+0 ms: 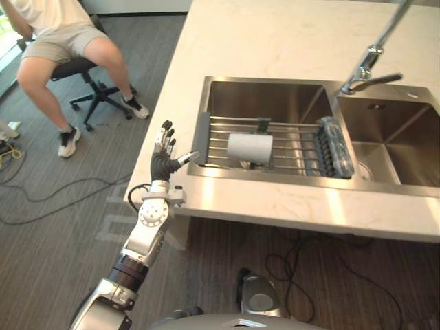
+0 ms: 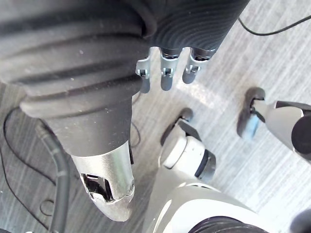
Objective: Walk over to the sink, pick up the cup, carry it to the dishwasher, place the cup inside the dishwasher, then close the dishwasher door
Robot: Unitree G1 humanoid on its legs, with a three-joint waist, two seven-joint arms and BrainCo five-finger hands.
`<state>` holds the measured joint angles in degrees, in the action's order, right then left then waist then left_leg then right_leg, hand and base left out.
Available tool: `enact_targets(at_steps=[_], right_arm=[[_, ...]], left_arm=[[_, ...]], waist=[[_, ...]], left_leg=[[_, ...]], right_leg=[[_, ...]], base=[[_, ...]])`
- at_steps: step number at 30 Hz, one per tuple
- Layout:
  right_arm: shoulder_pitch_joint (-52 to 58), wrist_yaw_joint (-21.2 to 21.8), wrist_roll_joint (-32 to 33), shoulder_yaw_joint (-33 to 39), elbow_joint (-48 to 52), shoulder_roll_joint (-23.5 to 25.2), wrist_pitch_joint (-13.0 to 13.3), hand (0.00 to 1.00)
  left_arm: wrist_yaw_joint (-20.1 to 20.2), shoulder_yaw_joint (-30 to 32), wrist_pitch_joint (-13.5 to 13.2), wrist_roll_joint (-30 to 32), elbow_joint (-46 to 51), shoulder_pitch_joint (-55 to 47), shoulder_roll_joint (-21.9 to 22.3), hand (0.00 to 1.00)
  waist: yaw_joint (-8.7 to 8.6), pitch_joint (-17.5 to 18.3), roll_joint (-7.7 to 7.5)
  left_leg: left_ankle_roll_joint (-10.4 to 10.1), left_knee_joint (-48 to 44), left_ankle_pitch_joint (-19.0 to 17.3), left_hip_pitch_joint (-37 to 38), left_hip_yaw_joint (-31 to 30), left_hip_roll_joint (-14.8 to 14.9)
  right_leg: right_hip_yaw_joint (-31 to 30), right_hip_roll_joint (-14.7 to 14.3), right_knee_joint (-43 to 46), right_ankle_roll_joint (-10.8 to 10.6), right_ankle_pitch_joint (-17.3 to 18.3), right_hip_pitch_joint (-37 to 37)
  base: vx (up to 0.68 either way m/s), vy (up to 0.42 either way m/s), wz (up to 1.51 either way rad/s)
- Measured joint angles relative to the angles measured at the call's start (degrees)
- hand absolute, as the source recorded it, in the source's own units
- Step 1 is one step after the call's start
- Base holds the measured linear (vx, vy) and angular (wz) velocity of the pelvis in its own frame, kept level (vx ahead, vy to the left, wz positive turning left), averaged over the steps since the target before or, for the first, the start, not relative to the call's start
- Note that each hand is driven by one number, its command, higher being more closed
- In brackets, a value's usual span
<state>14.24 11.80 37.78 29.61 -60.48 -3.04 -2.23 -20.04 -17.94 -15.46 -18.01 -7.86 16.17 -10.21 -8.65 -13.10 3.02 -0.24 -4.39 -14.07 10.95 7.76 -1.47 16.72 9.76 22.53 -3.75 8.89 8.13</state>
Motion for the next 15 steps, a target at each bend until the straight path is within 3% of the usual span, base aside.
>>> enact_targets(at_steps=[3, 4, 5, 6, 7, 9, 10, 11, 13, 15], right_arm=[[-0.63, -0.08, 0.00, -0.48, -0.01, -1.00, 0.09, 0.00], [-1.07, -0.06, 0.03, -1.26, 0.13, -1.74, 0.14, 0.00], [-1.06, -0.22, 0.08, -1.99, 0.74, -3.25, 0.08, 0.00], [-1.24, -0.54, 0.11, -2.15, 0.93, -3.95, 0.11, 0.00], [-2.08, -0.90, 0.15, -2.41, 0.92, -5.55, 0.47, 0.00], [-3.48, -0.74, 0.19, -2.04, 0.99, -7.41, 1.09, 0.00], [-3.97, -0.49, 0.19, -1.88, 0.99, -8.29, 1.01, 0.00], [-4.62, -0.52, 0.22, -1.84, 0.48, -8.67, 0.72, 0.00], [-5.26, -0.20, 0.51, -1.53, 0.36, -6.66, 0.07, 0.00], [-5.92, 0.19, 0.98, 0.48, -1.43, -4.31, -1.75, 0.00]], left_arm=[[-1.16, 0.14, 0.44, -2.03, 0.71, 0.82, 0.07, 0.00], [-1.72, 0.69, 0.94, -2.02, 1.61, 0.89, 0.15, 0.00], [-2.46, 1.88, 1.42, -1.78, 3.50, 0.59, 0.61, 0.00], [-2.76, 2.73, 1.44, -1.49, 4.58, 0.23, 0.80, 0.00], [-3.37, 4.39, 1.29, -0.92, 6.42, -0.30, 0.77, 0.00], [-3.53, 4.76, 0.34, -0.27, 6.97, -0.37, -0.03, 0.00], [-3.56, 4.92, -0.68, 0.40, 7.21, -0.40, 0.19, 0.00], [-3.39, 5.45, -1.86, 1.08, 8.04, -0.57, -0.03, 0.00], [-3.27, 6.89, -2.59, 1.33, 9.32, -1.21, -0.12, 0.00], [-2.88, 6.54, -2.98, 1.34, 9.37, -1.03, -1.51, 0.00]], waist=[[0.85, 1.52, 0.91], [0.50, 1.80, 0.70], [1.39, 1.49, 0.51], [2.22, 1.49, 0.54], [2.87, 1.10, -0.10], [3.11, 1.10, -0.08], [2.97, 1.72, 0.86], [2.86, 2.51, 1.27], [2.08, 3.54, 1.04], [1.96, 3.46, 0.61]], left_leg=[[-2.06, -9.35, -3.58, -2.81, 1.20, 2.00], [-2.81, -21.29, -3.39, -8.38, 2.41, 2.94], [-3.28, -33.74, -2.27, -14.29, 2.46, 4.02], [-3.14, -34.61, -3.69, -15.21, 2.38, 3.90], [-2.40, -33.08, -5.60, -16.29, 2.24, 3.52], [-2.30, -26.78, -5.35, -18.10, 1.66, 2.41], [-3.13, -16.47, 2.40, -17.53, 1.80, 2.59], [-0.79, -12.80, 8.61, -17.62, 2.51, 3.11], [-0.10, -7.57, 10.40, -15.40, 3.42, 0.98], [-0.05, -2.65, 12.67, -14.29, 3.67, 0.05]], right_leg=[[0.04, -0.76, 1.68, 0.64, 4.01, -0.17], [0.05, -0.84, -0.04, 0.74, 4.03, -1.60], [-0.49, -0.68, -2.08, 0.35, 3.04, -3.79], [-1.33, -0.66, -2.64, 0.36, 2.98, -4.91], [-3.10, -0.13, -3.64, 0.29, 2.95, -6.86], [-4.75, 1.49, -4.31, -0.24, 3.06, -9.39], [-5.04, 1.45, -4.15, -1.60, 3.70, -10.45], [-6.19, 1.56, -4.09, -3.71, 5.19, -10.75], [-6.54, 3.44, -5.60, -3.74, 4.54, -10.61], [-6.25, 3.58, -9.58, -3.95, 2.60, -11.19]], base=[[0.19, -0.072, 0.05], [0.26, -0.094, 0.03], [0.26, -0.089, -0.19], [0.28, -0.050, -0.59], [0.37, 0.031, -0.67], [0.33, 0.071, -0.52], [0.26, 0.107, -0.40], [0.31, 0.128, -0.40], [0.19, 0.099, -0.16], [0.14, 0.066, -0.01]])
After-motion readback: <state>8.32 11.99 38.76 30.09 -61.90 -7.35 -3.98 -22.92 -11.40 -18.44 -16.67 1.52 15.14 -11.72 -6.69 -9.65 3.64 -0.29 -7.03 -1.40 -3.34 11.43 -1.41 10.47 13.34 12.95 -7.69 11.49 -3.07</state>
